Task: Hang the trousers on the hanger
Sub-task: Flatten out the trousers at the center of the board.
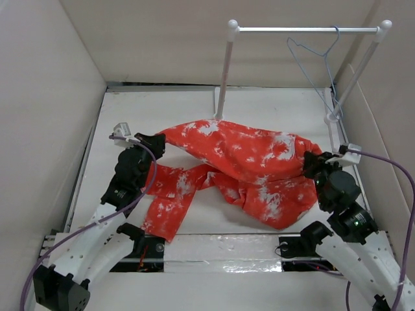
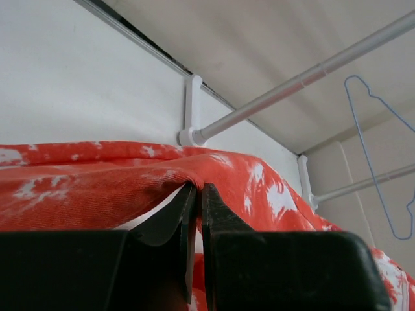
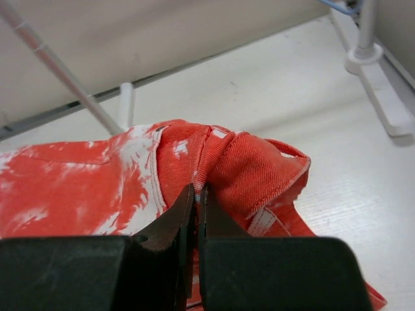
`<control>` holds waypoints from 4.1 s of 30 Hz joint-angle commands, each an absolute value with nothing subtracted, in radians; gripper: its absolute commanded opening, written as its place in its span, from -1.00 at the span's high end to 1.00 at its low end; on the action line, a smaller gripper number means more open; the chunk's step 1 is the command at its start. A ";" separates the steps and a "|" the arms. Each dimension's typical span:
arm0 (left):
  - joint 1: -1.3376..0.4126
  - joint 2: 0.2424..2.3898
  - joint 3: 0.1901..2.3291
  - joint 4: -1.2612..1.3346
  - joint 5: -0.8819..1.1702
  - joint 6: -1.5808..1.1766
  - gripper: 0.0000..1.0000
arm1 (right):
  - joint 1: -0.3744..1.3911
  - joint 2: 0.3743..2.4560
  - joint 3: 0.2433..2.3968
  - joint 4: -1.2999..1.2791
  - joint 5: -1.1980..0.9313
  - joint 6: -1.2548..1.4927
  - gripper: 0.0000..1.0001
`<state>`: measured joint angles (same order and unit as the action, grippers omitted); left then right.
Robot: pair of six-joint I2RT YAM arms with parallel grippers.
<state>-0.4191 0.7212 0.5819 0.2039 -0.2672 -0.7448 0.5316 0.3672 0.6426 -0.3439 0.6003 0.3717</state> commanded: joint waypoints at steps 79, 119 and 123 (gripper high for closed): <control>-1.170 1.377 0.858 0.095 -0.966 -0.840 1.00 | 1.049 0.918 0.698 -0.067 0.575 0.233 0.89; -0.488 1.216 0.482 0.299 -0.252 -1.028 -0.14 | 1.049 0.882 0.690 -0.106 0.512 0.212 0.91; -0.488 1.250 0.459 0.337 -0.239 -1.054 -0.13 | 1.049 0.882 0.681 -0.103 0.506 0.213 0.91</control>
<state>-0.4904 1.2533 0.4480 0.3000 -0.2844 -1.0309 1.0420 0.8852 0.6853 -0.1627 0.5152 0.2138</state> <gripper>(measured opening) 0.566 0.047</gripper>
